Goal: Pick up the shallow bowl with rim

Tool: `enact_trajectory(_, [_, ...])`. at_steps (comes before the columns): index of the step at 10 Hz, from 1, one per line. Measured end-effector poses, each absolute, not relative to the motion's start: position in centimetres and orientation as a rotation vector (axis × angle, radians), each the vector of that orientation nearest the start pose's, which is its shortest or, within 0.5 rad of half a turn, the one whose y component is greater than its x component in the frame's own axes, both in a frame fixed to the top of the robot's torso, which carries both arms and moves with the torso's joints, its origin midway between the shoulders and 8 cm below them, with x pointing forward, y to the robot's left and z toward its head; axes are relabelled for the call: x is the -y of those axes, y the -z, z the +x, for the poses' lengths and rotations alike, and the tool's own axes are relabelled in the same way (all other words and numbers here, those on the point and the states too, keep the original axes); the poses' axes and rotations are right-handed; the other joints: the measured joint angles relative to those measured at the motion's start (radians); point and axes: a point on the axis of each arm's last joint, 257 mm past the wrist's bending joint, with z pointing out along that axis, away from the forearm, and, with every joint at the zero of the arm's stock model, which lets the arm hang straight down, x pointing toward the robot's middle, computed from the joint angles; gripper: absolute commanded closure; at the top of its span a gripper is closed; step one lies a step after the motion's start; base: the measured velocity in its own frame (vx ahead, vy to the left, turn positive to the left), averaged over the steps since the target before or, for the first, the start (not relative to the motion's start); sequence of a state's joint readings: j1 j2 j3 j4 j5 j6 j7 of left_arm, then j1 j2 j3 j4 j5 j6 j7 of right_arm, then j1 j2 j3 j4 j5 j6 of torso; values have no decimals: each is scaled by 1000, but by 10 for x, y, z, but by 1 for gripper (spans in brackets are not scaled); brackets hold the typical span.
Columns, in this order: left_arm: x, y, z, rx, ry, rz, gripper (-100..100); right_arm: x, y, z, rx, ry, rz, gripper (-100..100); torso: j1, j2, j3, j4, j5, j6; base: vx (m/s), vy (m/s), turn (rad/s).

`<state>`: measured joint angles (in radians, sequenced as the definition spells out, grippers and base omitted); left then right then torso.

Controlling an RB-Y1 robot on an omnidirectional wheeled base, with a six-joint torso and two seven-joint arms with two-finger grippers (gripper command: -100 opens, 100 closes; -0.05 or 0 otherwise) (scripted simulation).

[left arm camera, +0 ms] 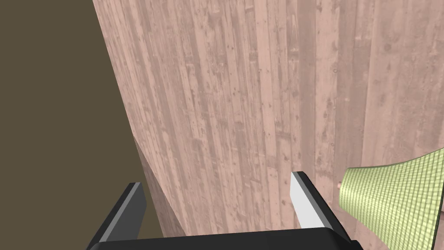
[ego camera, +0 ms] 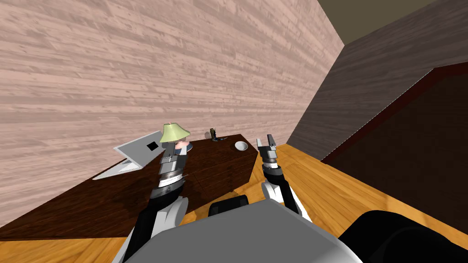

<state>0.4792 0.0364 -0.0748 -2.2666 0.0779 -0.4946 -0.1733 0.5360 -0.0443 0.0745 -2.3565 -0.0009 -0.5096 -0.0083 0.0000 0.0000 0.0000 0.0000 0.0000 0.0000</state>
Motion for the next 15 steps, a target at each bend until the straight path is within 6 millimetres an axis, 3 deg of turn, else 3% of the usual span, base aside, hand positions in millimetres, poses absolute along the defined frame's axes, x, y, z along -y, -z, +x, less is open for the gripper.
enact_trajectory(4, [-258,-23,352,-644,1274,-626,0,231,-4,336,-785,-1385,584,-100,5,6,3,1,1,0,-90,82,47])
enact_trajectory(9, [-258,-23,352,-644,1274,-626,0,218,84,339,-1048,-1325,587,-100,5,3,2,1,1,0,-48,87,77])
enact_trajectory(15, [-258,-23,352,-644,1274,-626,0,227,172,332,-1321,-1221,573,-100,4,2,1,1,1,0,-24,68,91])
